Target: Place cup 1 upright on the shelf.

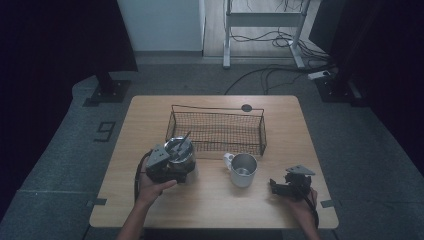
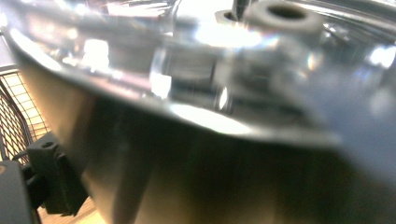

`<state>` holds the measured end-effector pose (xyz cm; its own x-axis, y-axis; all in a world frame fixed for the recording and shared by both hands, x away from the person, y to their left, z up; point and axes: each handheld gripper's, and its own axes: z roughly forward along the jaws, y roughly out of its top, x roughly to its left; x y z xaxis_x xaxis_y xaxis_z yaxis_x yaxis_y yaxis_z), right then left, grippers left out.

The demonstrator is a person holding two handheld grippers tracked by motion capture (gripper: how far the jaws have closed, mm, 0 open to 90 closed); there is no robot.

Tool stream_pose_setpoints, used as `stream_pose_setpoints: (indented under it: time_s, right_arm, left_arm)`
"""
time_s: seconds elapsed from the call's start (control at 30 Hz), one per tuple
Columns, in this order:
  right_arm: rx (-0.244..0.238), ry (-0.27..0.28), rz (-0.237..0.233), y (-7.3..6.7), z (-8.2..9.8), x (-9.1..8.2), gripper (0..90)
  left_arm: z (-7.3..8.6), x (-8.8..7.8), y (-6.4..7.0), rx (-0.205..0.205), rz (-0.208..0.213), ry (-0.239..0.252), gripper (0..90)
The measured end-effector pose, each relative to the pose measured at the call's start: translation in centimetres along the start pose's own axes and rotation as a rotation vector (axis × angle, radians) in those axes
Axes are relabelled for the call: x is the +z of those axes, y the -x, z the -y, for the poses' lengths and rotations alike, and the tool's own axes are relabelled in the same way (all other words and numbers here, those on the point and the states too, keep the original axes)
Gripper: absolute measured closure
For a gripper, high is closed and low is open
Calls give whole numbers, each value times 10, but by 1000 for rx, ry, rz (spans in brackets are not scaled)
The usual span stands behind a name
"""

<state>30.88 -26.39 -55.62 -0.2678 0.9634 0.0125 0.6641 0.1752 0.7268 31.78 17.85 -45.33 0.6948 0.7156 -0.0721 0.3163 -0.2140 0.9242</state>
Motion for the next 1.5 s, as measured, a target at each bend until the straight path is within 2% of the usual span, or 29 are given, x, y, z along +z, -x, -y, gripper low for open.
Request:
stream_pose_setpoints:
  time_s: [0.7, 1.1, 1.5]
  right_arm:
    - [0, 1, 1, 0, 0, 0, 50]
    - [-1, 0, 1, 0, 0, 0, 50]
    - [2, 0, 1, 0, 0, 0, 50]
  left_arm:
    - [-14, -2, -6, -10, -14, 17, 33]
    - [-25, 2, -12, -28, -5, 22, 33]
    - [-36, 5, -17, -27, -16, 32, 34]
